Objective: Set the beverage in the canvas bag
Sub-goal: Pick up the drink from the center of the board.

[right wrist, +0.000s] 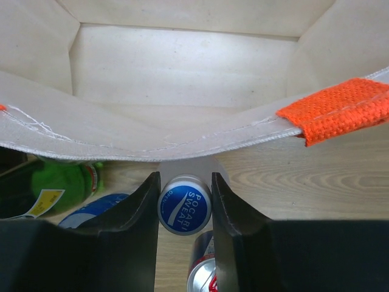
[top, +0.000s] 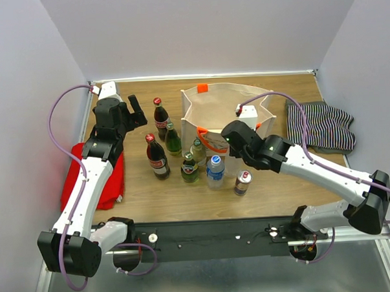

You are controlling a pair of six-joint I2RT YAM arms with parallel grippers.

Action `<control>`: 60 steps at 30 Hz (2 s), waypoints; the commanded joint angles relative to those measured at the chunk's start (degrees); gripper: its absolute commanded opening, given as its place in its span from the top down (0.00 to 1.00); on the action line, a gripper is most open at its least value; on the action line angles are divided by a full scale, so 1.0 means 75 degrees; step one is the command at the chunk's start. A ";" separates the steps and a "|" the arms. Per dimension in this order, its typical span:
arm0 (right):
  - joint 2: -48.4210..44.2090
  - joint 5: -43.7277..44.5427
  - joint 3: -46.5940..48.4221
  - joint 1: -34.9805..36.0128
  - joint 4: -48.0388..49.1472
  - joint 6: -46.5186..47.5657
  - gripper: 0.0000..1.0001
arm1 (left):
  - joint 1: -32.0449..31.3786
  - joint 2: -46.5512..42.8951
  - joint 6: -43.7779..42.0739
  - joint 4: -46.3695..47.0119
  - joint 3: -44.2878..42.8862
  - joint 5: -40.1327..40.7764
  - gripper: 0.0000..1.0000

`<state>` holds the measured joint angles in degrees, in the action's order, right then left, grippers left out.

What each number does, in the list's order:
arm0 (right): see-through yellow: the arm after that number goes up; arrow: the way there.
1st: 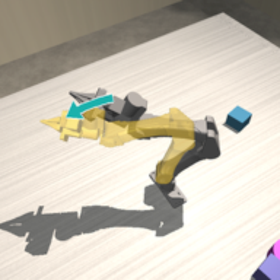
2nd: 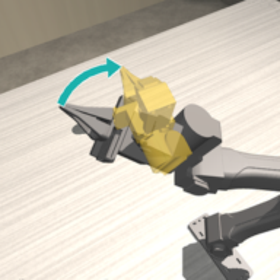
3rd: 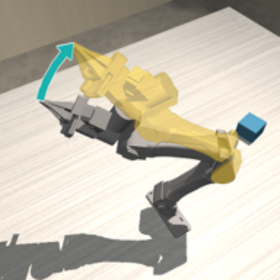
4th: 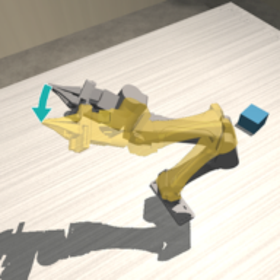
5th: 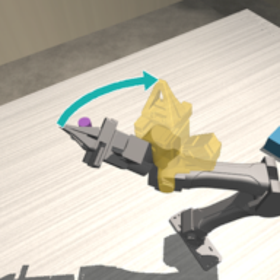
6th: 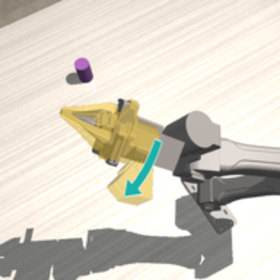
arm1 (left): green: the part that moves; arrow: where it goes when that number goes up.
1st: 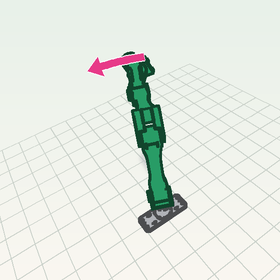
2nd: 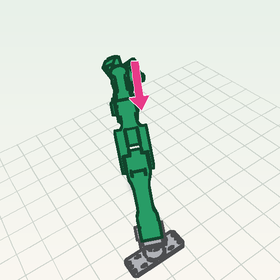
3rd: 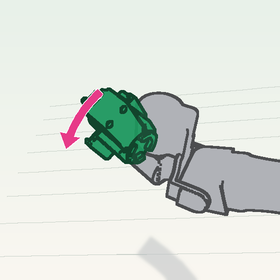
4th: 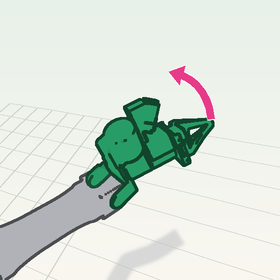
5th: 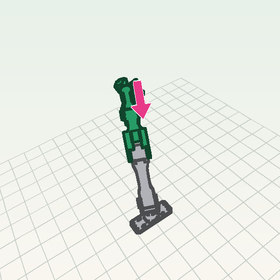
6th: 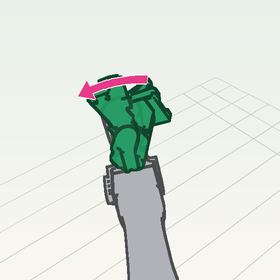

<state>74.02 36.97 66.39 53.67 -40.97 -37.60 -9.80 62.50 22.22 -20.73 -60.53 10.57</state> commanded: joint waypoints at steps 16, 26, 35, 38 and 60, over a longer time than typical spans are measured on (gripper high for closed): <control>-0.0622 0.0671 0.1390 0.0051 -0.0994 0.0010 0.99 | 0.0030 0.0702 -0.0290 -0.0658 -0.1397 -0.2251 0.01; -0.0869 0.1492 0.2128 0.0063 -0.1837 -0.0024 0.99 | -0.0087 0.1029 -0.0548 -0.0295 -0.2112 -0.4618 0.01; -0.0740 0.1492 0.3392 0.0051 -0.2904 0.0045 0.99 | -0.1223 0.1814 -0.0490 0.0267 -0.2405 -0.4433 0.02; -0.0775 0.1434 0.3686 0.0051 -0.3021 0.0244 0.99 | -0.1469 0.2142 -0.0501 0.0291 -0.2511 -0.4257 0.03; -0.0589 0.0883 0.6193 0.0063 -0.2975 0.1627 0.99 | -0.1822 0.2940 -0.0337 0.0327 -0.2007 -0.3377 0.34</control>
<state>69.38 43.00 106.52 53.69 -68.34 -27.97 -23.38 83.07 19.42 -17.69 -76.60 -15.88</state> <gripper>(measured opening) 0.414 0.676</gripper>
